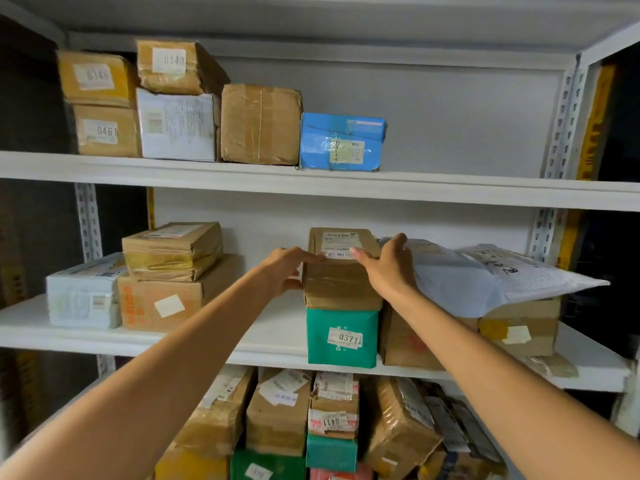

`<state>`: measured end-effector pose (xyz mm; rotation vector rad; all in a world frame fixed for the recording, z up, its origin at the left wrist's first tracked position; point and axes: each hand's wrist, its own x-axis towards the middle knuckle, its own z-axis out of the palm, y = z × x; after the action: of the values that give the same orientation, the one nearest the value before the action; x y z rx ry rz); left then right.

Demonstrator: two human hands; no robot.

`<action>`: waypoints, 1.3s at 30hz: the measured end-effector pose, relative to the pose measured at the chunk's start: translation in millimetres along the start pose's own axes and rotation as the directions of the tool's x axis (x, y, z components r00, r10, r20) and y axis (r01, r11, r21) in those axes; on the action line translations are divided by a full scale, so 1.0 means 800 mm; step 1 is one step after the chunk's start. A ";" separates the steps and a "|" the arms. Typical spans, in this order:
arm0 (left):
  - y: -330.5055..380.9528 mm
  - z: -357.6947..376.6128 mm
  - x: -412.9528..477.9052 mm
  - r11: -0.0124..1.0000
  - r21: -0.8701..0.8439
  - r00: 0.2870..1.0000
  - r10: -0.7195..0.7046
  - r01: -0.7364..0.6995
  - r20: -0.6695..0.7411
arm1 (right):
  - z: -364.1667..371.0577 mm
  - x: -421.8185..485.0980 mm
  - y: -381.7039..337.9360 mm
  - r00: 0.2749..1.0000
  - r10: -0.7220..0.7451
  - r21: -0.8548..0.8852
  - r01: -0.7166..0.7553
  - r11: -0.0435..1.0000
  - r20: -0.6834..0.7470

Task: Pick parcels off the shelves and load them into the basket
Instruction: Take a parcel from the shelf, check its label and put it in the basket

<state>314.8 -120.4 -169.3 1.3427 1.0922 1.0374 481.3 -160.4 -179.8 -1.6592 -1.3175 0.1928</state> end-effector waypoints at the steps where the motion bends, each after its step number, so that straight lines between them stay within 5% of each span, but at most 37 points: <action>1: 0.001 0.001 -0.005 1.000 0.007 1.000 0.005 -0.005 0.021 | -0.002 -0.002 -0.002 1.000 0.014 0.001 -0.014 1.000 -0.007; 6: 0.005 0.009 -0.013 0.997 0.052 0.996 0.045 -0.049 0.078 | -0.026 -0.007 -0.006 0.978 0.179 0.132 -0.193 0.972 0.111; 17: 0.003 -0.014 -0.010 0.995 -0.039 0.996 0.087 -0.086 0.019 | -0.002 -0.006 -0.013 0.972 0.226 0.260 -0.233 0.937 0.058; 27: 0.007 -0.015 -0.006 0.983 0.185 0.989 -0.018 -0.010 0.149 | -0.009 -0.014 -0.014 0.941 0.298 0.333 -0.336 0.881 0.162; 39: -0.018 -0.036 -0.014 0.980 0.067 0.958 0.166 -0.186 0.232 | -0.011 -0.023 0.004 0.958 0.094 0.423 -0.207 0.882 0.273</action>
<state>283.4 -125.5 -182.0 1.6102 0.8686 0.9451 481.3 -180.5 -185.3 -1.3657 -1.2049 0.7626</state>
